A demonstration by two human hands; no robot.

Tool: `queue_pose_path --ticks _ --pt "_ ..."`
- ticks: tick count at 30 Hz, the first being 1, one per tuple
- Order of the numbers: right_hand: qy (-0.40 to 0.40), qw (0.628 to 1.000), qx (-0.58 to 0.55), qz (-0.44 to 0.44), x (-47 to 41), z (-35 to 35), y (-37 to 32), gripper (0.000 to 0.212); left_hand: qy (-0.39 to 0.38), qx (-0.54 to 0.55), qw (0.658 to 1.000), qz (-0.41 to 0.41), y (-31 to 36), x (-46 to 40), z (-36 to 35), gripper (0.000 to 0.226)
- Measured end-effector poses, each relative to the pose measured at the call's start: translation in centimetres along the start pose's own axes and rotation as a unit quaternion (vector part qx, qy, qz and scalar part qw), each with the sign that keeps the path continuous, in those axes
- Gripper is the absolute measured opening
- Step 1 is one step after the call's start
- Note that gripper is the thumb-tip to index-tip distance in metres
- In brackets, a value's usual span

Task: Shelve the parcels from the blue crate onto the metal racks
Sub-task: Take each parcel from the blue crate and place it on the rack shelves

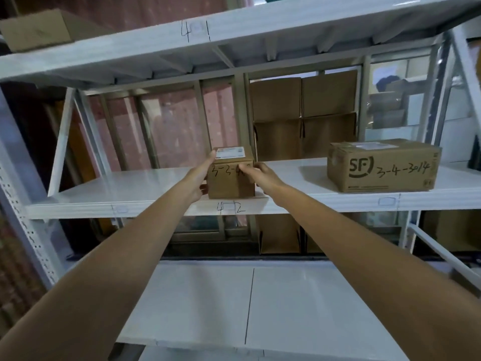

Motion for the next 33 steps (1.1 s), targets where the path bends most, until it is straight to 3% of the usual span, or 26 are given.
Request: queue_pose_path --ticks 4,8,16,20,25,33 --pt "0.006 0.999 0.036 -0.012 -2.8 -1.5 1.1 0.067 -0.026 -0.003 1.000 0.013 -1.3 -3.1 1.4 0.051" --pt "0.015 0.997 0.074 -0.035 -3.9 -2.6 1.7 0.065 -0.053 -0.021 0.998 0.026 -2.6 -5.6 2.1 0.069" --pt "0.046 0.992 0.102 -0.061 -3.7 -3.1 2.4 0.077 -0.082 -0.004 0.997 0.013 -2.8 -5.9 2.6 0.046" --pt "0.125 0.983 0.129 -0.048 -1.7 -2.5 2.6 0.073 0.010 -0.023 0.998 -0.050 -2.6 -5.8 4.0 0.065" --pt "0.217 0.965 0.142 -0.020 1.7 -0.9 4.1 0.049 0.121 -0.052 0.981 -0.141 -4.4 -2.9 5.1 0.030" --pt "0.168 0.967 0.180 -0.065 8.8 3.1 7.0 0.052 0.151 -0.071 0.980 -0.110 -8.1 5.1 2.1 0.018"
Point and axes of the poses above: each hand's wrist, its own x-axis away from the middle knuckle, its own z-axis out of the back of the hand, y = z × x, the point moved 3 cm from there along -x, towards the middle knuckle, and after that the axes turned 4 degrees about x, right-handed, at the moved point
